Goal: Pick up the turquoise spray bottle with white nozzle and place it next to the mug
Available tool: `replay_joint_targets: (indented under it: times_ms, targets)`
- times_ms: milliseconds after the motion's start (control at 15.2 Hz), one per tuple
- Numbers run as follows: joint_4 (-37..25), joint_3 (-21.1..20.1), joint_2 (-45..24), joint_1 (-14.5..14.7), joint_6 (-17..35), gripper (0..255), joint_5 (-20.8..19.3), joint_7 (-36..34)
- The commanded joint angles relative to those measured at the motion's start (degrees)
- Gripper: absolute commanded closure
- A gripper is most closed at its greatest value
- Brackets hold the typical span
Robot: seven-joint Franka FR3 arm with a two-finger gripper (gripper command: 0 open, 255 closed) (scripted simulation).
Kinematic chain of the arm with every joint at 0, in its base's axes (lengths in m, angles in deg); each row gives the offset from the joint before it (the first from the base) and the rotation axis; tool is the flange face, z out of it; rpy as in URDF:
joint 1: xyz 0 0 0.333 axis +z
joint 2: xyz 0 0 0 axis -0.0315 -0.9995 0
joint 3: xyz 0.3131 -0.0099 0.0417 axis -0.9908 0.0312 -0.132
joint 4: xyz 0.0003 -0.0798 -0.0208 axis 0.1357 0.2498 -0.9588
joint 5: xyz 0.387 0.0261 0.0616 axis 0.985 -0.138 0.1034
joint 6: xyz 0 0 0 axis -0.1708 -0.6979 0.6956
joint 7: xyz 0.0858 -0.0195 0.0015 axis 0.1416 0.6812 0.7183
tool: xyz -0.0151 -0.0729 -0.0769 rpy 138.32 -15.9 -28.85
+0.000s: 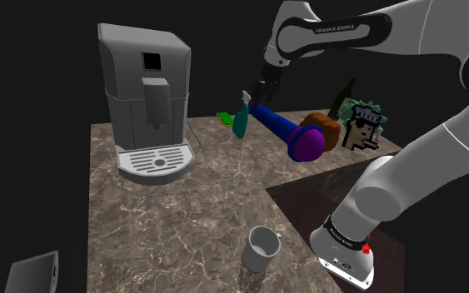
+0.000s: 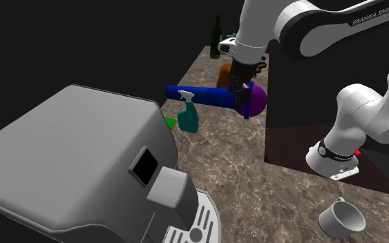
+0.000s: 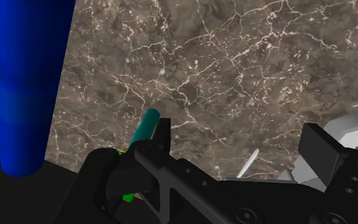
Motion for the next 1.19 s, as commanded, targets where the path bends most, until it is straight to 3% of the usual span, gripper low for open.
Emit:
replay_joint_targets:
  times_ms: [0, 792, 1122]
  targets:
    - [-3.00, 0.86, -4.19, -0.60, 1.42, 0, -0.25, 0.62]
    - [-24.46, 5.42, -27.56, -4.85, 4.54, 0, 1.41, 5.55]
    - [-22.44, 5.45, -28.96, -5.06, 7.96, 0, 1.61, 5.68]
